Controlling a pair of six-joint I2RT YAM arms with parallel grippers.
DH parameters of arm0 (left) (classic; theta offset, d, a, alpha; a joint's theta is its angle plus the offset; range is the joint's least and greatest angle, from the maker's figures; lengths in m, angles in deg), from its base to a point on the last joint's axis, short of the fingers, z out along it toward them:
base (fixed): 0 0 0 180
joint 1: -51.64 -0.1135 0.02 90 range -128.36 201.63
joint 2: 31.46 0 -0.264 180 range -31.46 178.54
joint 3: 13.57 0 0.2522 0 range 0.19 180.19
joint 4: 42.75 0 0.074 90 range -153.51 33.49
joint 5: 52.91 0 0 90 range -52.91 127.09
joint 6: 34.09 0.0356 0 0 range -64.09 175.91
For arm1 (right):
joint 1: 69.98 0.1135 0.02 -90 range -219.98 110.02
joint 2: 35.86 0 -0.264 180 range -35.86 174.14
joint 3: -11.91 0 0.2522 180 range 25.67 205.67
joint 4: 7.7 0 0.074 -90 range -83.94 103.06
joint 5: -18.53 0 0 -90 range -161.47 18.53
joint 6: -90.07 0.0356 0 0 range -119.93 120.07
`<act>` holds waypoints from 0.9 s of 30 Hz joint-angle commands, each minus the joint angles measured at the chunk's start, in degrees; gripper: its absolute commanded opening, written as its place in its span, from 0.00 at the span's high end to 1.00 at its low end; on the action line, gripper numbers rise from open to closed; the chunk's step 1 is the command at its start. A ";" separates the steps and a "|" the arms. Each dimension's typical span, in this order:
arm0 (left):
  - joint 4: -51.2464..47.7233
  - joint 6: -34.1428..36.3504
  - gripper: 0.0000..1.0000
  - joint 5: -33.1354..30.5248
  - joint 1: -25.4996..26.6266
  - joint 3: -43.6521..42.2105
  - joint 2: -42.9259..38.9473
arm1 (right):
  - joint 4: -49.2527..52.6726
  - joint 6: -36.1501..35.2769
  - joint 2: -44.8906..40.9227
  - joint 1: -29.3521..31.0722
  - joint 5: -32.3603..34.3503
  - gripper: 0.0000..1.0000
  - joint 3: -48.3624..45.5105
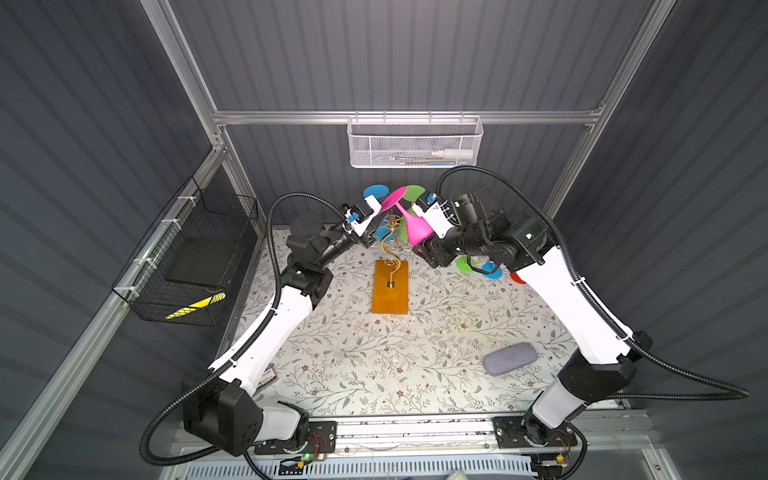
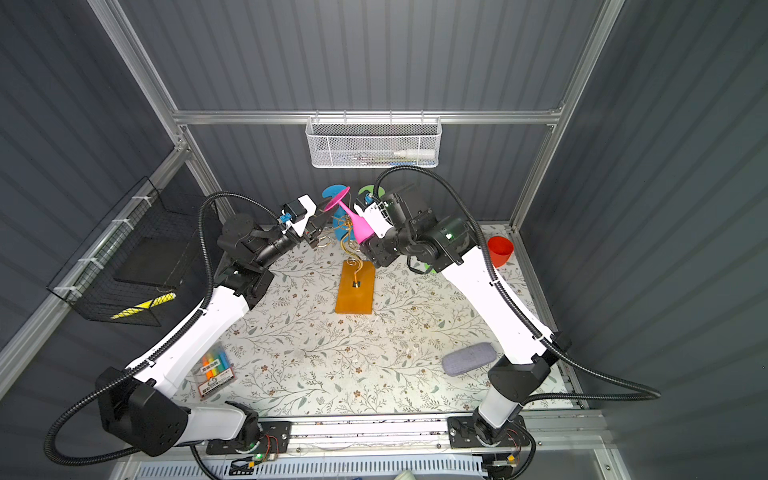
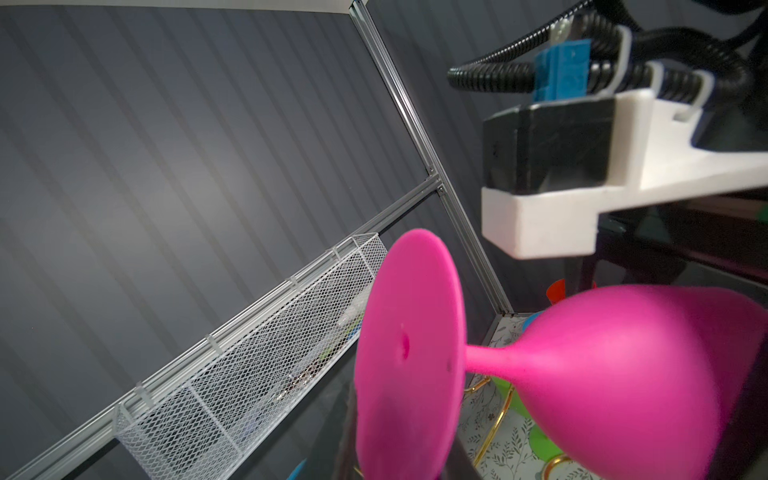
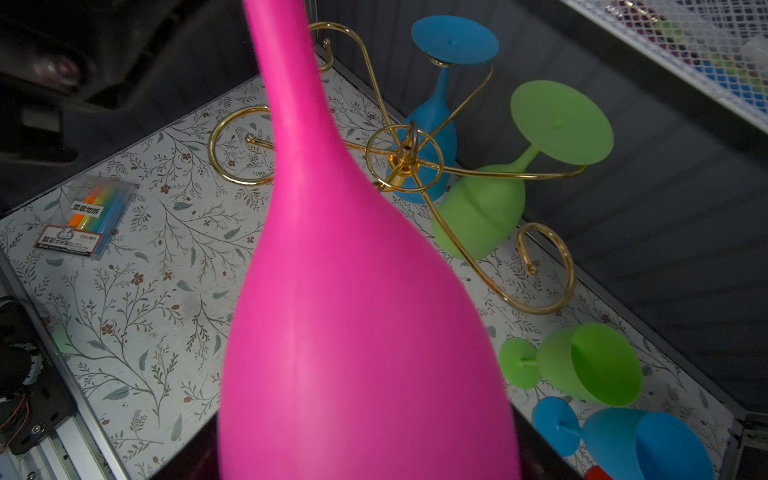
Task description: Take the wine glass off the wine glass rack
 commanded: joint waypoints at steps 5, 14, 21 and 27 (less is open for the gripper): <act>0.14 -0.60 0.93 0.01 0.40 2.35 -0.41 | -0.12 0.92 -0.09 0.36 -1.11 0.27 -0.09; 0.17 -6.72 1.00 -6.22 0.37 0.54 -2.42 | -5.70 1.08 -4.57 -0.13 -3.21 0.08 -4.10; -3.68 -15.42 1.00 -14.06 0.34 -1.79 -3.84 | -19.27 6.32 -14.57 -5.29 -16.48 0.01 -15.22; -5.24 -20.68 1.00 -18.15 0.34 -3.63 -4.79 | -35.36 16.57 -26.15 -14.29 -31.81 0.01 -30.47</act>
